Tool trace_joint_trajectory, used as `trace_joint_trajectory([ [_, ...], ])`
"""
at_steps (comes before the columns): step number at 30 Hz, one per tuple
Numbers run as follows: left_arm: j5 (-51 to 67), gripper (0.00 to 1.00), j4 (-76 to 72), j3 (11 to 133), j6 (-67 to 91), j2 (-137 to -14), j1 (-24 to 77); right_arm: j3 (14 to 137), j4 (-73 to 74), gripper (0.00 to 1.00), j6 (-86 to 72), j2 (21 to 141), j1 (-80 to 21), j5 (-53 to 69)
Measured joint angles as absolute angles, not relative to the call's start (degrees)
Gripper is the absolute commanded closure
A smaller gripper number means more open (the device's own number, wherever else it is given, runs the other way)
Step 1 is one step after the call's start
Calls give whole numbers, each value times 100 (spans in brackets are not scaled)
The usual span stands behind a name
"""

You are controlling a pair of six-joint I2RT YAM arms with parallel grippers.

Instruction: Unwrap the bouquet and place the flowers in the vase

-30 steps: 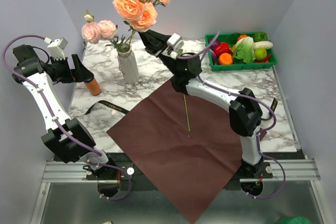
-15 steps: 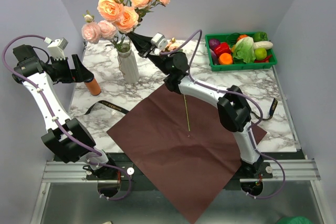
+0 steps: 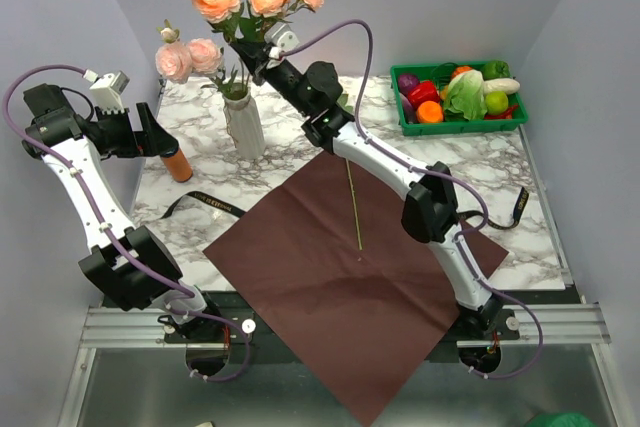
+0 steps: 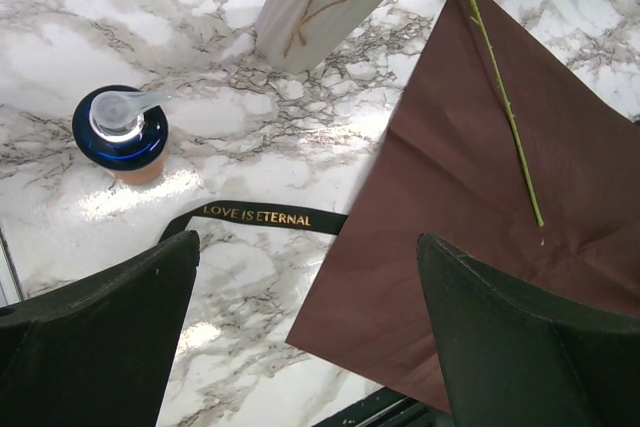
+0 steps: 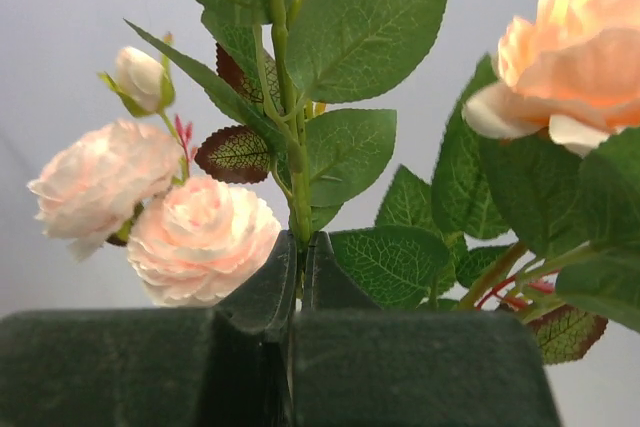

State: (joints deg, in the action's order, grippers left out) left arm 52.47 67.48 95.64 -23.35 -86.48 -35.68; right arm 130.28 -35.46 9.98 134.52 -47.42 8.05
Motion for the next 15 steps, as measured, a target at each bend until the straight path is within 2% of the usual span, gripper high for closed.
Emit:
trace_joint_trajectory([
  [4,5247,1,6751,9623,-2338,-8648,-3568,12840,-3011,95,851,13386,-4718,644],
  [7,5247,1,6755,9623,-2335,-8648,-3568,12602,-2582,86,722,13367,-4718,563],
  [9,5247,1,6757,9623,-2335,-8648,-3568,12606,-2167,62,613,13371,-4718,543],
  [11,5249,1,6764,9623,-2331,-8648,-3568,12698,-1745,44,537,13371,-4718,541],
  [15,5256,1,6829,9649,-2311,-8648,-3568,12798,-1299,34,443,13369,-4718,565],
])
